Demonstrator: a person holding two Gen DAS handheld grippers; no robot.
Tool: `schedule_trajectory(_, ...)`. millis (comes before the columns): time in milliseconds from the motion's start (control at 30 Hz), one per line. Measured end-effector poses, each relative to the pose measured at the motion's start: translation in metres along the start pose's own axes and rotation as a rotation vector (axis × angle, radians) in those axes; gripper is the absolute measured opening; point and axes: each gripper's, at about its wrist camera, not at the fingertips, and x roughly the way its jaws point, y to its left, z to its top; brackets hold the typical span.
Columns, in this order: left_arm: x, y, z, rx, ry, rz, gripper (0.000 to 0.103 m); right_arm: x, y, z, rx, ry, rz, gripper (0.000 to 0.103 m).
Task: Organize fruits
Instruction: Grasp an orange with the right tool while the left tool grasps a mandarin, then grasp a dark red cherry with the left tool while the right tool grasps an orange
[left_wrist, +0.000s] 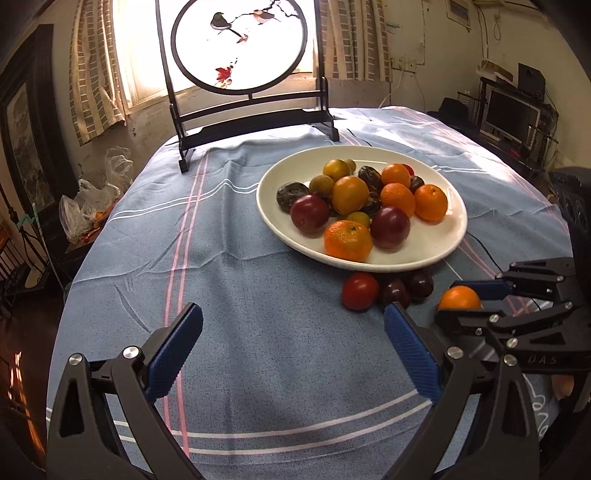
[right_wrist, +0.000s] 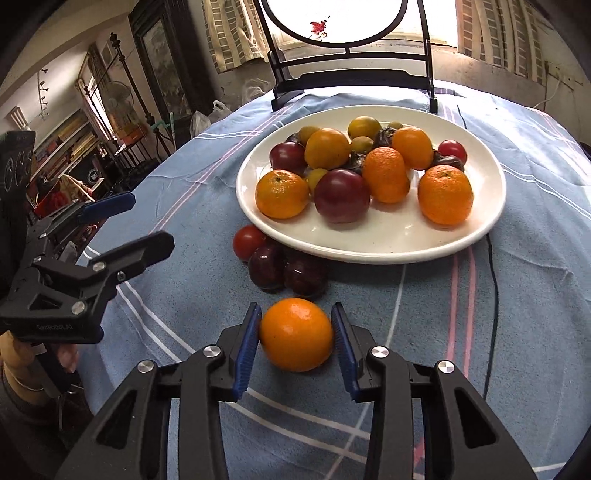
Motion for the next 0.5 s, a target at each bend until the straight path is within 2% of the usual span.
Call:
schedule_trajectory(200, 0.006, -0.048, -0.008, 0.140, 0.014, -0.042, 0.096, -0.036, -0.052, -0.017, 0.118, -0.090, 0.021, 0.039)
schedule_trajectory(267, 0.011, -0.060, -0.006, 0.162, 0.016, -0.045, 0.092, -0.041, -0.063, -0.019, 0.137, -0.104, 0.017, 0.039)
schedule_trajectory(333, 0.020, -0.066, -0.001, 0.160, 0.043, -0.058, 0.073, -0.044, -0.071, -0.022, 0.157, -0.112, 0.037, 0.039)
schedule_trajectory(367, 0.025, -0.067, 0.001, 0.155, 0.062, -0.062, 0.069, -0.046, -0.074, -0.023, 0.166, -0.118, 0.050, 0.039)
schedule_trajectory(433, 0.038, -0.068, 0.003, 0.145, 0.101, -0.070, 0.047, -0.048, -0.075, -0.023, 0.170, -0.134, 0.075, 0.039)
schedule_trajectory(500, 0.043, -0.066, 0.005, 0.135, 0.107, -0.071, 0.043, -0.048, -0.075, -0.023, 0.168, -0.141, 0.087, 0.039)
